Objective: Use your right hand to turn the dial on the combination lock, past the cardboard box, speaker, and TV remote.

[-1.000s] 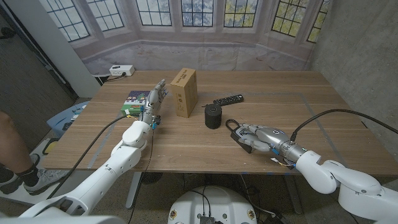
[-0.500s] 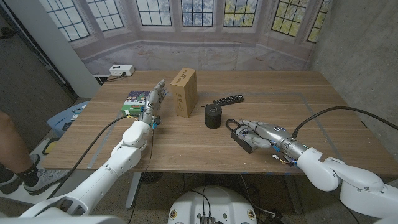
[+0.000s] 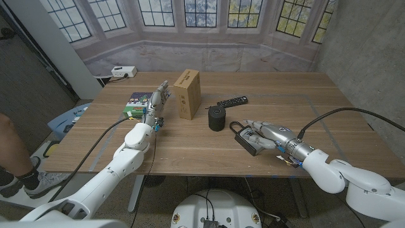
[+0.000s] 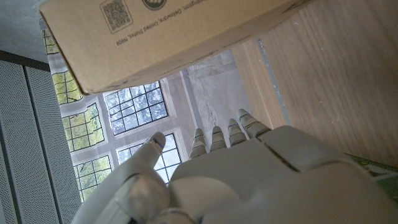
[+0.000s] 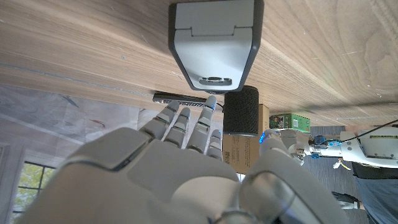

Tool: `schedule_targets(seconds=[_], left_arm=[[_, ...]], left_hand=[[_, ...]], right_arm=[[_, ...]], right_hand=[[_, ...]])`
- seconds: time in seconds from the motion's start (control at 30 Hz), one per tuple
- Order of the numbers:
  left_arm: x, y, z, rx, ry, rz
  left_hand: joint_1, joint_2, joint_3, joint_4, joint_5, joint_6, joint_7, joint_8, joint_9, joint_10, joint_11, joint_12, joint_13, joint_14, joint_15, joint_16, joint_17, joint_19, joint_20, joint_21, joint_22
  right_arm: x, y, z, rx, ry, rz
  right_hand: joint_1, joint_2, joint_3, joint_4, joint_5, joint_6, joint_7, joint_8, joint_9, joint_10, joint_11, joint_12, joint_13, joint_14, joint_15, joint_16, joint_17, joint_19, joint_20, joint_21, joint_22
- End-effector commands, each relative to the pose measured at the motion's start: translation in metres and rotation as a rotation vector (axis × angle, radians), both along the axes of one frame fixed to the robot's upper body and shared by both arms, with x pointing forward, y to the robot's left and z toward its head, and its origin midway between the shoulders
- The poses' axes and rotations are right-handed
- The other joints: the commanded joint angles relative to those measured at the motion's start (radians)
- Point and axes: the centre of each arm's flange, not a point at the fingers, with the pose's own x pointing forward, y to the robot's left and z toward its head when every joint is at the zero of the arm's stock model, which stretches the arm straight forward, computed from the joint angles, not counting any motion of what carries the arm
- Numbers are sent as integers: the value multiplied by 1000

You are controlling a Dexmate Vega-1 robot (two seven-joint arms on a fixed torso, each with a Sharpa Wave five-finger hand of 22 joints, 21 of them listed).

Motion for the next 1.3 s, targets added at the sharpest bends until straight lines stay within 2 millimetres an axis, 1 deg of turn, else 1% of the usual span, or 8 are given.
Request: schedule_targets(seconds=[0.03,0.67,0.77,1.03,1.3], left_arm=[[-1,0,0,-2,-1,4],[-2,2,-1,-4,1,12],[-3,2,-1,-3,-1,14],[-2,2,-1,-2,-1,13],[-2,1,0,0,-3,9]], left_hand=[[-4,-1,7,-3,-1,-6,0,4,3,0,6,-3,5,6,4,-1,5,4,-2,-1,2],[-4,0,7,-4,-1,-7,-1,4,3,-1,6,-3,5,7,4,0,5,4,-1,-1,2],[-4,0,7,-4,-1,-7,-1,4,3,-1,2,-3,5,6,5,-1,5,4,-1,0,2],[-4,-1,8,-4,-1,-6,0,5,3,-1,7,-3,5,7,5,-1,5,4,0,-1,2],[-4,-1,8,-4,-1,-7,0,4,3,-1,4,-3,5,7,4,-1,5,5,0,0,2]], right_arm=[[6,1,-2,11,4,7],[18,0,-12,8,20,4],[18,0,-13,7,22,7],[18,2,-17,16,27,4],[16,2,-18,13,30,5]], right_hand=[[-6,-2,7,-6,-1,5,-2,-2,2,5,6,-1,4,11,-22,1,3,5,-39,-2,1],[-6,-3,10,-11,-1,6,-3,-3,2,7,4,-2,4,12,-22,0,3,6,-39,-3,1],[-6,-3,11,-11,-1,5,-3,-3,2,7,4,-2,4,13,-22,-1,3,6,-39,-3,1],[-7,-3,12,-12,-1,6,-3,-3,2,7,2,-3,4,13,-22,-1,4,6,-39,-4,1],[-8,-3,13,-13,-1,7,-4,-3,2,9,3,-2,4,13,-23,-1,4,6,-39,-4,1]])
